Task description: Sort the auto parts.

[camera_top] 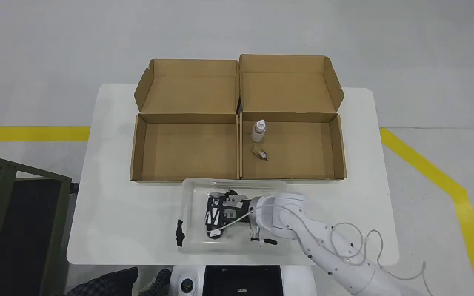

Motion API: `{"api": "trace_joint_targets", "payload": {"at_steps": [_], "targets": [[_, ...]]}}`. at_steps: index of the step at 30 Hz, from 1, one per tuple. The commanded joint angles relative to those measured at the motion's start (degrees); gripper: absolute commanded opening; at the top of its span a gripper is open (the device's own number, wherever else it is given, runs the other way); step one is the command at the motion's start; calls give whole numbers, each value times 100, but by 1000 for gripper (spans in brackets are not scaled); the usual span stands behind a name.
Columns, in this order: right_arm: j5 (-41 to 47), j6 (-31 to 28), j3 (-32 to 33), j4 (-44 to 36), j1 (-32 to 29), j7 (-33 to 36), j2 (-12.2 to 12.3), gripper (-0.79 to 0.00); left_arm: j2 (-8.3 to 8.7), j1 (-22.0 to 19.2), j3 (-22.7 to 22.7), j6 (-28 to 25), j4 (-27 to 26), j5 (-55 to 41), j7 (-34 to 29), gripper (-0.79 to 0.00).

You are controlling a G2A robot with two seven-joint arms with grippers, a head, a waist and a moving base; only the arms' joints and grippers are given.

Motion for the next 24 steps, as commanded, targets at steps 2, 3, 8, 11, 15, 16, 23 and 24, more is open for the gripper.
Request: {"api": "trace_joint_targets", "payload": {"at_steps": [2, 3, 8, 11, 15, 16, 23, 24], "targets": [[6, -2, -26, 44, 22, -4, -18, -631, 0, 0, 0, 0, 0, 0, 0, 0], [6, -14, -30, 50, 28, 0, -23, -683, 0, 0, 0, 0, 0, 0, 0, 0], [72, -74, 29, -42, 9, -18, -18, -785, 0, 0, 0, 0, 0, 0, 0, 0], [166, -172, 130, -248, -81, -86, 14, -785, 0, 0, 0, 0, 0, 0, 0, 0], [301, -261, 359, -565, -268, -207, 84, -785, 0, 0, 0, 0, 0, 0, 0, 0], [337, -276, 404, -622, -306, -242, 97, -785, 0, 0, 0, 0, 0, 0, 0, 0], [749, -405, 1011, -1158, -698, -672, 243, -785, 0, 0, 0, 0, 0, 0, 0, 0], [853, -436, 1146, -1252, -776, -769, 271, -785, 0, 0, 0, 0, 0, 0, 0, 0]]}}
